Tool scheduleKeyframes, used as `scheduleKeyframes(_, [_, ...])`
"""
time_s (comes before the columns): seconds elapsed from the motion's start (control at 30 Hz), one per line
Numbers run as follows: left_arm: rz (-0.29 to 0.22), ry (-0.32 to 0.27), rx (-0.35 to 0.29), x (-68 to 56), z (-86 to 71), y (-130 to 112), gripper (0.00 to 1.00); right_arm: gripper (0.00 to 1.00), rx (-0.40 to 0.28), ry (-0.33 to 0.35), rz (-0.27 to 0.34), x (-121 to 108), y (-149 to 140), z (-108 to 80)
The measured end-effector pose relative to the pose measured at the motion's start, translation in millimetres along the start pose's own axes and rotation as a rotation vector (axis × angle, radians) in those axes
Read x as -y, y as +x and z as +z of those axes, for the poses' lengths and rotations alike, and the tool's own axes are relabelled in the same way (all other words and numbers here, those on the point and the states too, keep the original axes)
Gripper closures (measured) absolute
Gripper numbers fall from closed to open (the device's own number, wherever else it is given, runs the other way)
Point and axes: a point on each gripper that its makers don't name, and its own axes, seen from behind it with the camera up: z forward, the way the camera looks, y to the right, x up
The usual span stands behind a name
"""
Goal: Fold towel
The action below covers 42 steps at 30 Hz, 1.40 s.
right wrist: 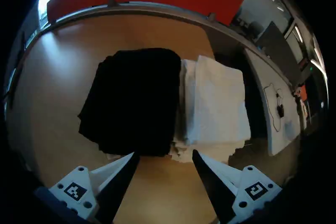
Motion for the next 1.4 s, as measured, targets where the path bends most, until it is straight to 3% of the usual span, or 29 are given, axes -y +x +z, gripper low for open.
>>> scheduleKeyframes(0.37, [-0.01,-0.003,-0.013,2.3,0.5,4,0.06,0.03,-0.083,0.031,0.068,23,20,-10.1])
scheduleKeyframes(0.6, [-0.01,-0.008,-0.024,2.8,0.1,10,0.06,0.0,-0.183,0.028,0.137,35,40,-20.4])
scheduleKeyframes(1.0, [-0.013,-0.019,-0.041,1.7,0.7,17,0.06,0.0,-0.332,0.027,0.194,56,67,-44.7])
scheduleKeyframes(1.4, [-0.021,-0.02,-0.083,3.3,0.2,35,0.06,0.0,-0.571,0.026,0.221,74,110,-79.0])
